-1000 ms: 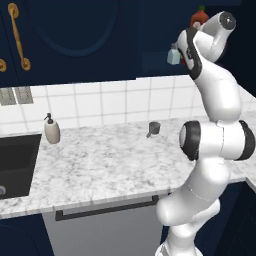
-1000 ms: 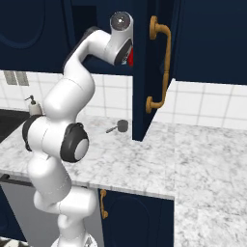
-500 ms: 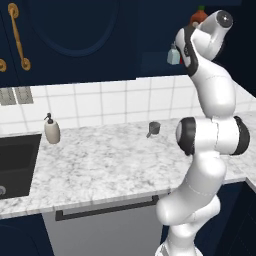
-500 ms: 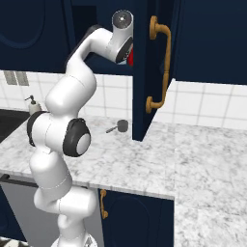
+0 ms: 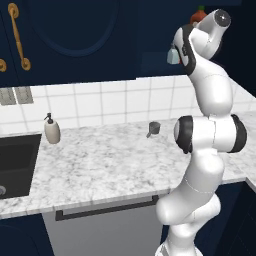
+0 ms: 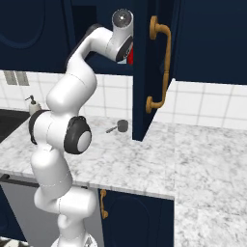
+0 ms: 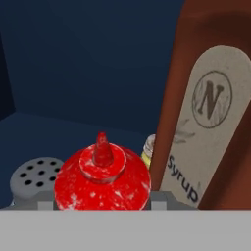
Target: Put the shaker and condiment bottle from the counter next to their counterparts in the cabinet.
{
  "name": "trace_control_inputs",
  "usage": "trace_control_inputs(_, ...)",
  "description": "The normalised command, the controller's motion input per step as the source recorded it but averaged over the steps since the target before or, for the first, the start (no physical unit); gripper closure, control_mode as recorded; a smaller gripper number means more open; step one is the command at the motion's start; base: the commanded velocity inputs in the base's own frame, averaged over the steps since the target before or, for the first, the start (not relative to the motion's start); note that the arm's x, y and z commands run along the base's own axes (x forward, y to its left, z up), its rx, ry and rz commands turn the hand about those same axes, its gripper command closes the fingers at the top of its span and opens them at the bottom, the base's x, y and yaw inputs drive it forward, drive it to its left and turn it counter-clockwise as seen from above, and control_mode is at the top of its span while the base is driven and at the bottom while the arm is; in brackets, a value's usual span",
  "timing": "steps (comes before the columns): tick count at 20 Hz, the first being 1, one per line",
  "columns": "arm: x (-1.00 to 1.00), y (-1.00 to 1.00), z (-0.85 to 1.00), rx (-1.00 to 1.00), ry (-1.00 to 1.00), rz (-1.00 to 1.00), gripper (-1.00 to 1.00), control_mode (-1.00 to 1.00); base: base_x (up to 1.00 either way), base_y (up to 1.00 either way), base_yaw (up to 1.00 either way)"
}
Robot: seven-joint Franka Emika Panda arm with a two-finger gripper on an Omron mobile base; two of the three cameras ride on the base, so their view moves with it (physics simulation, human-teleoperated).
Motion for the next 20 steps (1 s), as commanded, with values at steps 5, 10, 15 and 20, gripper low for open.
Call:
trace_control_inputs(5,0.05,0.00,-0.11,0.00,-0.02,0.00,-1.00,-1.00,0.00,0.00,0.00)
trace_control_inputs(10,0.00,0.00,-0.06,0.00,-0.01,0.00,-1.00,-1.00,0.00,0.00,0.00)
trace_control_inputs(15,0.00,0.00,0.00,0.00,-0.01,0.00,-1.00,-1.00,0.00,0.00,0.00)
trace_control_inputs(20,0.00,-0.01,0.00,0.00,-0.02,0.00,-1.00,-1.00,0.00,0.00,0.00)
